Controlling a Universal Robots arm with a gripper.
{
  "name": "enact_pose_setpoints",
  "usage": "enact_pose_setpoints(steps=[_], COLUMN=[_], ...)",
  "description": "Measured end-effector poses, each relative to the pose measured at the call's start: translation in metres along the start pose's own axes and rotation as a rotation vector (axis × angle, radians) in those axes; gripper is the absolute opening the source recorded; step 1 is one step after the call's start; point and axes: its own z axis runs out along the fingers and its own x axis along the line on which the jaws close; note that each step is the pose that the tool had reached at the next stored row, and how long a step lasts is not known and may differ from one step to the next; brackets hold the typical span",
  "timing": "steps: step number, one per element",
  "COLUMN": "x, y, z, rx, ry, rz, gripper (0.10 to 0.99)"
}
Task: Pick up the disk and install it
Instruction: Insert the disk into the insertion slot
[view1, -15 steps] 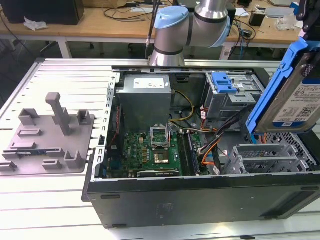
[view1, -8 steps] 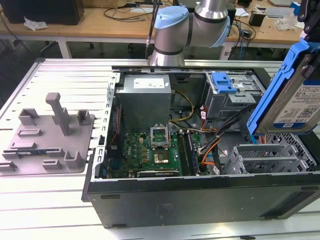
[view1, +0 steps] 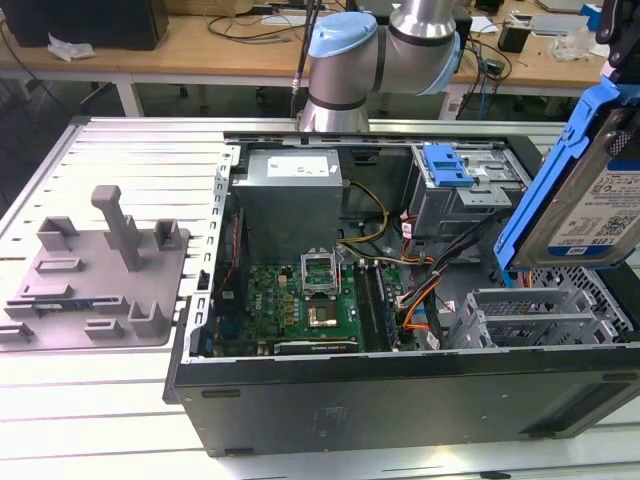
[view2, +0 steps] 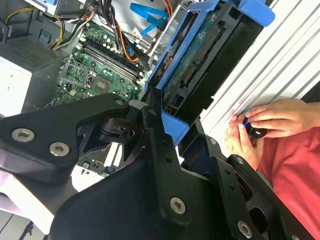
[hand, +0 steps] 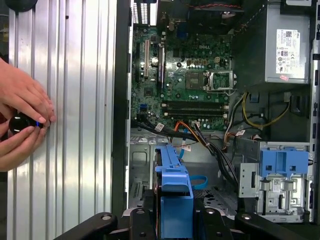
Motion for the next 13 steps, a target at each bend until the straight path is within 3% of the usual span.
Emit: enact_pose_setpoints(steps=[8,13], x=[0.0001,0.0002], y=[-0.0022,-0.0023], z=[0.0019,0.0045], rx=[0.001,0.005], ry=[0.0000,-0.0001], rz=[0.001,0.052], gripper=[0.369,0.369])
